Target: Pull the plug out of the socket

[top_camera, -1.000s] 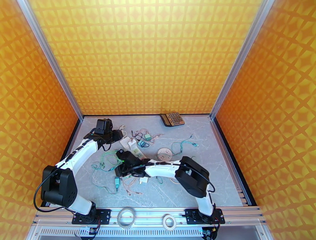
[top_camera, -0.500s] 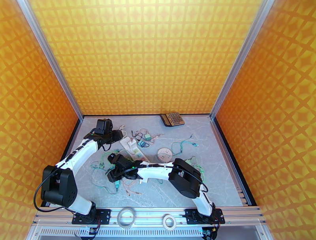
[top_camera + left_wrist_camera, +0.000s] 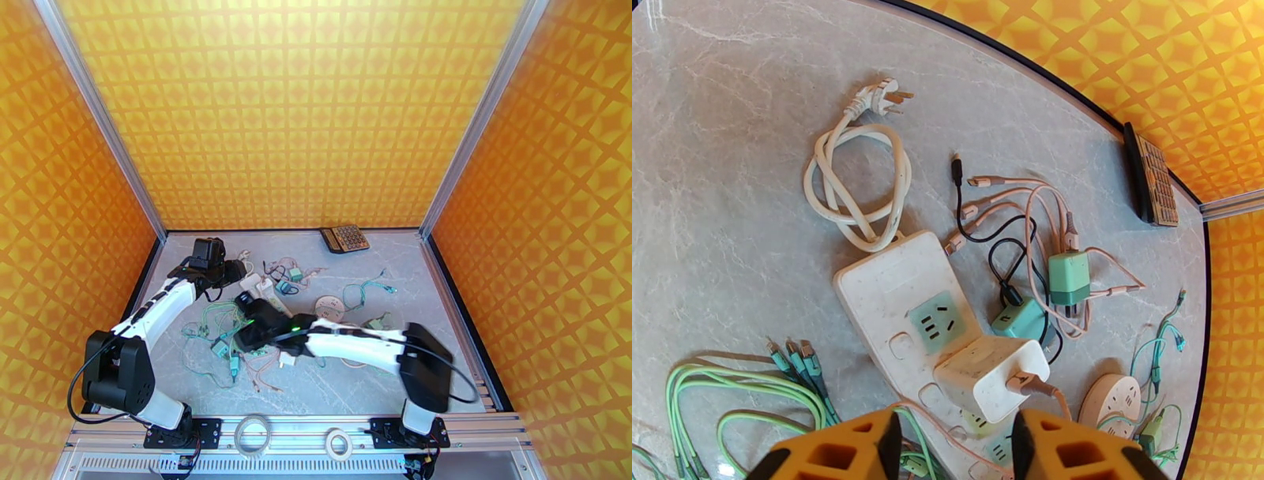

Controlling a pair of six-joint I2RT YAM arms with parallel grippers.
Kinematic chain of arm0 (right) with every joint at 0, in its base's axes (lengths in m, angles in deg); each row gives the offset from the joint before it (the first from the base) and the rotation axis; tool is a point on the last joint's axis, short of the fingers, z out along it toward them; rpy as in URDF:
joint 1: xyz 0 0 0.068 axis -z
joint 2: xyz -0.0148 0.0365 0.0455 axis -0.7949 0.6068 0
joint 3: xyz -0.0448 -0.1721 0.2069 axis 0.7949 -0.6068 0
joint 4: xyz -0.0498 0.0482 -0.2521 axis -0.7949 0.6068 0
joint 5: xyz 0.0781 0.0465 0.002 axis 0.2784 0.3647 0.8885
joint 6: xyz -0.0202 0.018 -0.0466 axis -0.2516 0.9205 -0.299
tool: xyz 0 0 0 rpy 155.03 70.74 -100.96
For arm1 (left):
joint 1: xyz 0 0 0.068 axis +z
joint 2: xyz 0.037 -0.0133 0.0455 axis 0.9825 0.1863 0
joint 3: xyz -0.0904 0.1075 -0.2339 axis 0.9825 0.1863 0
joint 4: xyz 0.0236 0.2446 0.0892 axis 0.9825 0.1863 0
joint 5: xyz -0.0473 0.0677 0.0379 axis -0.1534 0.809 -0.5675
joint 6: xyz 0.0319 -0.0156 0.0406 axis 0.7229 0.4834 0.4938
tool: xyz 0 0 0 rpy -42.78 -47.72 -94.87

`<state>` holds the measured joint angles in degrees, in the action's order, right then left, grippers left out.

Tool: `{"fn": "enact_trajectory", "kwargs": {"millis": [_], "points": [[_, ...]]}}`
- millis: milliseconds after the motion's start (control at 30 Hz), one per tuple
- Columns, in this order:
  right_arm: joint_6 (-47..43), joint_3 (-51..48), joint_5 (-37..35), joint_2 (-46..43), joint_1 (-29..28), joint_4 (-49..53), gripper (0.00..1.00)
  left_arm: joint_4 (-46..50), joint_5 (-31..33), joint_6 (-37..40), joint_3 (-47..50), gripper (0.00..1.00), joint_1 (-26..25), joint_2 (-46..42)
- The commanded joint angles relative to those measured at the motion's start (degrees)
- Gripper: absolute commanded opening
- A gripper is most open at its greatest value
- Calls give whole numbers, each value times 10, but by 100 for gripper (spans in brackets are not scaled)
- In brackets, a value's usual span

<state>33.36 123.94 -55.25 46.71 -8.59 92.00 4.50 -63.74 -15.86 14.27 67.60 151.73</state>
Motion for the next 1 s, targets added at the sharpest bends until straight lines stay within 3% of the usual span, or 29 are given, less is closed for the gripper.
{"fn": "enact_trajectory", "kwargs": {"millis": [0, 233, 433, 700, 833, 967], "points": [[-21, -28, -37, -29, 22, 24, 67, -6, 6, -5, -3, 43, 2, 13], [-36, -32, -68, -48, 70, 26, 64, -15, -1, -6, -8, 42, -1, 43], [-45, 3, -62, -6, 104, 17, 63, -35, -1, 18, -2, 42, -4, 68], [-18, 37, 31, 57, 163, -12, 54, -76, -1, 54, 37, 42, -11, 94], [-41, 78, 38, 108, 174, -8, 57, -82, -1, 62, 42, 42, -17, 108], [-81, 88, 63, 137, 179, -38, 67, -78, 1, 64, 40, 41, -16, 118]]}}
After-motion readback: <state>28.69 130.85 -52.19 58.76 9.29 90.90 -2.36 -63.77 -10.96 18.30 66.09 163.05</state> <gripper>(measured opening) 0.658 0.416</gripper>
